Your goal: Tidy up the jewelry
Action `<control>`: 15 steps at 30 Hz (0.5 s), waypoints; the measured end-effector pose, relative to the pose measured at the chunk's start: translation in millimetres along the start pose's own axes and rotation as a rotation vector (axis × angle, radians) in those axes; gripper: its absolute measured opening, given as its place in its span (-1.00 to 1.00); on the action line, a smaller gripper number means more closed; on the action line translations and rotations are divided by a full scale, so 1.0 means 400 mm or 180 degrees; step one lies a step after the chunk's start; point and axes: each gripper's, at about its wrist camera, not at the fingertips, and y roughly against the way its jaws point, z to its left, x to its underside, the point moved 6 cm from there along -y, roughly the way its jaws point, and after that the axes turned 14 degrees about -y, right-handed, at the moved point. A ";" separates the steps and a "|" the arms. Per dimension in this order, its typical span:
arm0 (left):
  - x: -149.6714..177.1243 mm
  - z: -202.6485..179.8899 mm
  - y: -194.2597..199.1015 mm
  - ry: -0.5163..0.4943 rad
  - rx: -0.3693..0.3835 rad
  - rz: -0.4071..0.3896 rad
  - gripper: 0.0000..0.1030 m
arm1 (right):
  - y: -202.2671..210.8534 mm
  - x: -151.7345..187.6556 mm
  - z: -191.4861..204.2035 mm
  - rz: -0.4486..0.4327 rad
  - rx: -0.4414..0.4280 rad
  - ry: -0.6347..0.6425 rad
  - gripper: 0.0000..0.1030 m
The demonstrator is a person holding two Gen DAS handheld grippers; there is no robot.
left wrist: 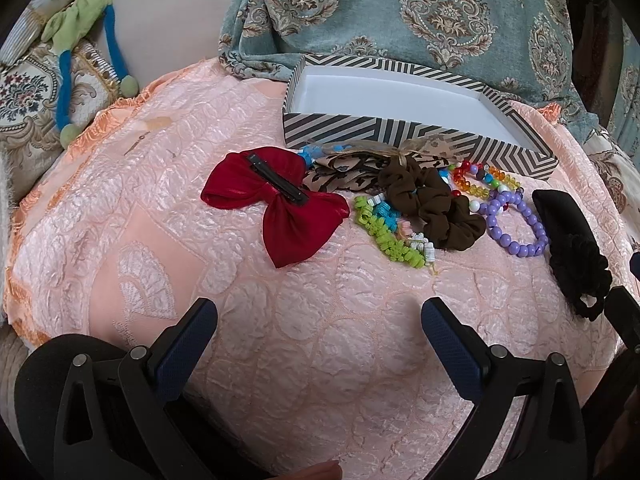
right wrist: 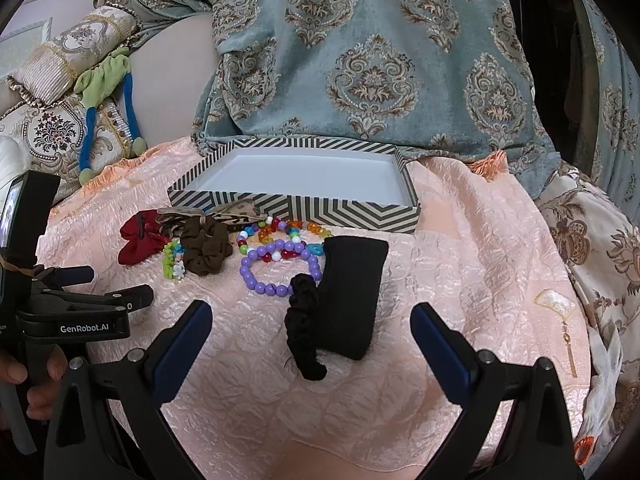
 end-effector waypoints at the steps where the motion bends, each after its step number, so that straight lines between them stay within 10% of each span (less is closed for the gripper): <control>1: -0.001 0.000 0.000 -0.0001 0.0001 -0.0001 0.74 | -0.001 0.000 0.000 0.0000 0.0000 0.0000 0.96; 15: -0.010 -0.008 0.012 -0.0018 0.0063 -0.0089 0.74 | 0.001 0.001 0.000 -0.0002 0.0007 -0.0003 0.96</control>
